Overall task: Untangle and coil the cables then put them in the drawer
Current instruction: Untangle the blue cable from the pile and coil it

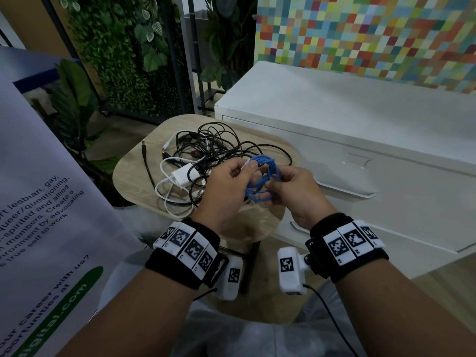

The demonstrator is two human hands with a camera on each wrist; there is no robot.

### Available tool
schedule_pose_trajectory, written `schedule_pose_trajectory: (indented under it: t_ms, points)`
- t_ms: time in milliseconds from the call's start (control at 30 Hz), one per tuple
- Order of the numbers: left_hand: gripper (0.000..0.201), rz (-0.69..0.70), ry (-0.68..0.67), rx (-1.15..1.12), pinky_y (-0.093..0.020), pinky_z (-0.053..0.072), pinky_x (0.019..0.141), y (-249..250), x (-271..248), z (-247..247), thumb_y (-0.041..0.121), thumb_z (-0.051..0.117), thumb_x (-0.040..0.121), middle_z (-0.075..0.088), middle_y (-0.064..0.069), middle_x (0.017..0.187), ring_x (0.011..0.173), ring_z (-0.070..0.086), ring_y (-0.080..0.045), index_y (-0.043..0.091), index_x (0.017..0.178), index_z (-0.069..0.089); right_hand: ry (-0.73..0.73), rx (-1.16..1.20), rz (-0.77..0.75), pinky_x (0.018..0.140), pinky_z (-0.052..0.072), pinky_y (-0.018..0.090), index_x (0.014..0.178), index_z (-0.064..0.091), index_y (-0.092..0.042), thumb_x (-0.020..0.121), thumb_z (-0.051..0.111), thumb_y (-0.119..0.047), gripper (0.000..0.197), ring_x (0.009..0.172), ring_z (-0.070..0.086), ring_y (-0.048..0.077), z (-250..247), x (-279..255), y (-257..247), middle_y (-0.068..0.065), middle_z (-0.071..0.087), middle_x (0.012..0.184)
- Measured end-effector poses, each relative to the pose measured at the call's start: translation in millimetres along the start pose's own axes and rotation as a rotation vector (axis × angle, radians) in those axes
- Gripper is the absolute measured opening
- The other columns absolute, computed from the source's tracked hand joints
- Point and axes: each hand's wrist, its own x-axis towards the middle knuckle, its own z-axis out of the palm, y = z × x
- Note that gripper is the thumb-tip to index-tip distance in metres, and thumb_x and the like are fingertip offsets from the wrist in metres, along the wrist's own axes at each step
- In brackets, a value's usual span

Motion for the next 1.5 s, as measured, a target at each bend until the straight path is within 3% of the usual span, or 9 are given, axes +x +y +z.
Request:
schedule_pose_trajectory:
  t_ms: [200,367,533,633,767,1000,1200,1400,1500]
  points:
    - [0.022,-0.016,0.014,-0.001,-0.058,0.061,0.082,6,2,-5,0.026,0.059,0.106,0.069,0.004,0.073,0.072,0.068,-0.011,0.016,0.091,0.071,-0.059,0.151,0.012,0.066,0.059,0.031,0.122,0.07,-0.006,0.096,0.063,0.004,0.029,0.073,0.072,0.021,-3,-1,1,0.027,0.072,0.1]
    - [0.023,-0.031,0.043,0.018,-0.067,0.057,0.083,4,4,-8,0.03,0.057,0.106,0.069,0.001,0.075,0.075,0.065,-0.019,0.018,0.093,0.072,-0.192,0.212,0.042,0.078,0.06,0.042,0.128,0.067,-0.008,0.098,0.049,0.011,0.04,0.089,0.072,0.032,-9,-3,-2,0.029,0.07,0.12]
    - [0.023,-0.084,0.033,-0.059,-0.057,0.061,0.086,5,2,-7,0.029,0.054,0.108,0.071,-0.003,0.077,0.074,0.072,-0.015,0.014,0.099,0.069,-0.243,0.277,0.064,0.071,0.065,0.035,0.136,0.062,-0.011,0.098,0.051,0.013,0.046,0.088,0.078,0.029,-17,-4,0,0.019,0.075,0.116]
    - [0.024,-0.111,0.025,-0.077,-0.05,0.059,0.079,4,0,-6,0.029,0.052,0.109,0.072,-0.008,0.081,0.075,0.071,-0.02,0.014,0.097,0.067,-0.219,0.254,0.073,0.063,0.065,0.033,0.134,0.063,-0.011,0.095,0.06,0.009,0.044,0.073,0.077,0.024,-20,-5,-1,0.015,0.077,0.108]
    - [0.024,-0.158,0.021,-0.125,-0.052,0.061,0.075,3,-3,-3,0.029,0.052,0.109,0.073,-0.008,0.081,0.077,0.068,-0.029,0.013,0.098,0.066,-0.16,0.193,0.031,0.054,0.061,0.032,0.132,0.065,-0.01,0.094,0.065,0.007,0.041,0.059,0.071,0.022,-17,-6,1,0.018,0.076,0.1]
    - [0.024,-0.184,0.02,-0.097,-0.055,0.062,0.079,1,-2,2,0.031,0.052,0.109,0.076,-0.007,0.086,0.075,0.071,-0.023,0.017,0.098,0.068,-0.106,0.185,0.013,0.06,0.062,0.031,0.126,0.069,-0.009,0.093,0.063,0.011,0.039,0.062,0.066,0.019,-16,-2,7,0.015,0.073,0.085]
    - [0.025,-0.152,0.04,0.137,-0.029,0.058,0.058,-3,4,-7,0.035,0.058,0.105,0.077,-0.006,0.084,0.069,0.07,-0.015,0.018,0.095,0.073,-0.108,0.148,0.052,0.059,0.061,0.036,0.12,0.068,-0.005,0.098,0.062,0.002,0.024,0.059,0.062,0.022,-18,-3,-1,0.011,0.07,0.081]
    - [0.007,-0.153,-0.024,0.223,-0.037,0.063,0.067,-11,7,-10,0.025,0.066,0.101,0.078,0.001,0.079,0.075,0.076,-0.017,0.029,0.099,0.073,-0.038,-0.01,0.041,0.062,0.061,0.042,0.107,0.074,-0.003,0.099,0.067,-0.013,0.014,0.061,0.066,0.027,-15,-1,0,0.015,0.073,0.088]
    - [0.012,-0.188,-0.026,0.209,-0.035,0.063,0.063,-13,5,-9,0.022,0.067,0.1,0.078,-0.001,0.082,0.075,0.076,-0.018,0.02,0.11,0.073,-0.017,-0.019,0.071,0.062,0.059,0.042,0.104,0.074,-0.001,0.1,0.066,-0.018,0.019,0.059,0.065,0.027,-15,-1,2,0.015,0.073,0.088]
